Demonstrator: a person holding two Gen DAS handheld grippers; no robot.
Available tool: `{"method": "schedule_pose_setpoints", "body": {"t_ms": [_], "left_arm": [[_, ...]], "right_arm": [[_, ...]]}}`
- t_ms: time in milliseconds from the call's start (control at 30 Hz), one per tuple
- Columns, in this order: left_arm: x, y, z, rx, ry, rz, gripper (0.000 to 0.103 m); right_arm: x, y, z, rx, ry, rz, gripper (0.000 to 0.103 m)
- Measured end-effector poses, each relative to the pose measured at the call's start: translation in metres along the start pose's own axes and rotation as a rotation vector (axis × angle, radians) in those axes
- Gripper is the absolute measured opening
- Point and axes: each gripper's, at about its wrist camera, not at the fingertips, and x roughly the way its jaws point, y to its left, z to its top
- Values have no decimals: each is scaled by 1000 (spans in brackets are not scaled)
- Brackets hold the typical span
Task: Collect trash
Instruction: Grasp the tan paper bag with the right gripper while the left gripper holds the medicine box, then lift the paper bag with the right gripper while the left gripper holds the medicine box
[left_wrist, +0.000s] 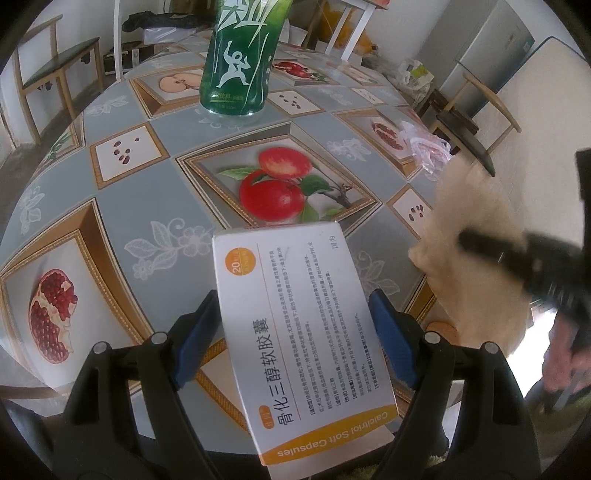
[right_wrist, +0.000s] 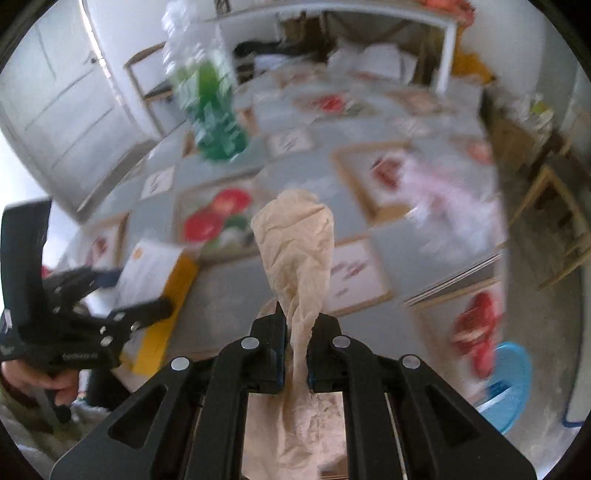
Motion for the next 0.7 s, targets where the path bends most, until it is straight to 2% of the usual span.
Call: {"method": "schedule_pose_setpoints", "body": {"t_ms": [167, 200, 267, 333, 400, 533, 700], "left_arm": [[-1, 0, -1, -3, -3, -2, 77], [-1, 1, -1, -3, -2, -2, 77], [-1, 1, -1, -4, -1, -5, 77], [-1, 1, -2, -6, -2, -8, 77], [-2, 2, -3, -8, -3, -10, 77], [-2, 2, -3, -9, -3, -10, 77], [-3, 1, -4, -11, -4, -11, 77]], "right_arm": [[23, -9, -11, 112, 75, 168, 11], [28, -12, -13, 135, 96, 179, 16], [27, -14, -14, 166, 103, 185, 27], [17, -18, -14, 186, 70, 184, 56], [4, -17, -15, 174, 26, 182, 65], [-18, -4, -19, 81, -34, 118, 73], [-25, 31, -34, -171, -71, -72, 76]]}}
